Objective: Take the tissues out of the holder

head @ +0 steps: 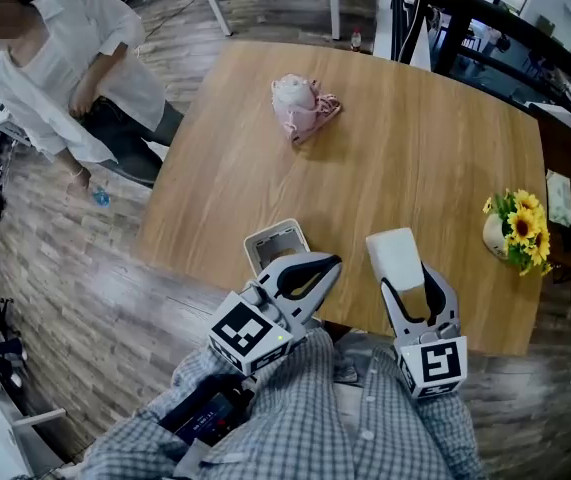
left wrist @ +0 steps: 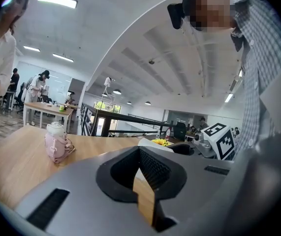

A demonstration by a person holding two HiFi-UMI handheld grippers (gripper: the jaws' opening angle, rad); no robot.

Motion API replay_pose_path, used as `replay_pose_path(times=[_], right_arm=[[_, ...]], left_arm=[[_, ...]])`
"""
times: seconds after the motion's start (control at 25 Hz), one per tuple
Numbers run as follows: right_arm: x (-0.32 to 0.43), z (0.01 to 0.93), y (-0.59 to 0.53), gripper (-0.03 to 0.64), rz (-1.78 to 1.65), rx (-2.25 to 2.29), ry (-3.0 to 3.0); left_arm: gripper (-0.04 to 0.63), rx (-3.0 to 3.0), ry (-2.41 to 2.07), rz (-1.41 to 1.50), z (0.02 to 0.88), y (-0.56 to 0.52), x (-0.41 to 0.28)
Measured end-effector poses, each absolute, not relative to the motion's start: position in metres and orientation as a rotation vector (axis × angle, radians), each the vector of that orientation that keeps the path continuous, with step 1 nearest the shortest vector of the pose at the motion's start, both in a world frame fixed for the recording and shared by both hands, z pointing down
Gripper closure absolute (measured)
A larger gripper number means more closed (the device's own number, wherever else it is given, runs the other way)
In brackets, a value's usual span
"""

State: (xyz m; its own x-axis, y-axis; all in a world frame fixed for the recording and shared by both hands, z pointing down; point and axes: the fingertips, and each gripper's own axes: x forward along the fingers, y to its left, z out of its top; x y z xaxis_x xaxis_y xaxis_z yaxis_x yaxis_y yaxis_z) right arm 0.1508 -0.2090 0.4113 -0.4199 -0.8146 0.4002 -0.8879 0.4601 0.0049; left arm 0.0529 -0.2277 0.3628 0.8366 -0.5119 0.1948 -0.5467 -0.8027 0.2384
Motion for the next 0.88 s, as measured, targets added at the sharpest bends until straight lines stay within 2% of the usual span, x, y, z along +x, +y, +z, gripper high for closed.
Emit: replay_pose_path(times=[0.32,0.88], right_arm=[[0.177,0.408,-0.198,0.356,0.299,1.526,-2.318],[0.168,0.407,-0.191,0.357,0.272,1.479,-2.357]], left_arm=[[0.589,2.744,-0.754,0.161,0.362,-0.228,0.068],[0.589,2.747,-0.716,0.19,0.366,-0.224,0.079]])
